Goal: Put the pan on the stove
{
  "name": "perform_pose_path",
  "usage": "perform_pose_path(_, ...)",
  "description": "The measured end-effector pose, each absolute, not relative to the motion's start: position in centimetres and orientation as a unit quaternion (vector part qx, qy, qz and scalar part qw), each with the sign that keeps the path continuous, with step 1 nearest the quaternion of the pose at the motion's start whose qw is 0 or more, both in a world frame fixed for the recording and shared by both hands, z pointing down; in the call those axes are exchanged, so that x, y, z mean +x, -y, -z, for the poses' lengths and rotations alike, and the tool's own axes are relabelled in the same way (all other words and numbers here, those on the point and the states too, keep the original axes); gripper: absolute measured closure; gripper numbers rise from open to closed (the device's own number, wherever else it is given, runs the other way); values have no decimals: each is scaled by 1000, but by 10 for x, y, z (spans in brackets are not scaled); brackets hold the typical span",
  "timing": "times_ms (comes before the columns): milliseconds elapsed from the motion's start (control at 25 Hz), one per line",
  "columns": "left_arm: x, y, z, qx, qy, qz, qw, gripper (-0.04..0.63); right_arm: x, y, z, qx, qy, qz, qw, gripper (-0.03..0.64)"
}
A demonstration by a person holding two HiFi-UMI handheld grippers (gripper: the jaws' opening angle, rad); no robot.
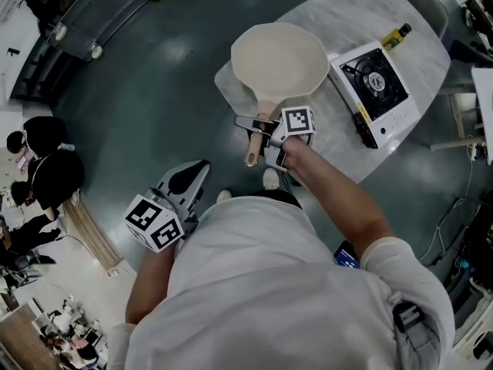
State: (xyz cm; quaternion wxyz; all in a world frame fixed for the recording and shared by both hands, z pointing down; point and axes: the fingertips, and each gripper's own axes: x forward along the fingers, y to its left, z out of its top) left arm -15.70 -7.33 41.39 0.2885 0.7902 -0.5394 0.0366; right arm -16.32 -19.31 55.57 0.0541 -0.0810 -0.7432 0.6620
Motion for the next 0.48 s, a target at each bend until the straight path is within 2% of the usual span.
perform_pose_path(240,-153,80,-412,797,532,-39,283,575,-158,191,-540,-101,764,-634,68,598)
perform_pose_path(480,-143,90,-412,804,522,-41,281,575,-140,201,-501,-114,780,-613,53,594)
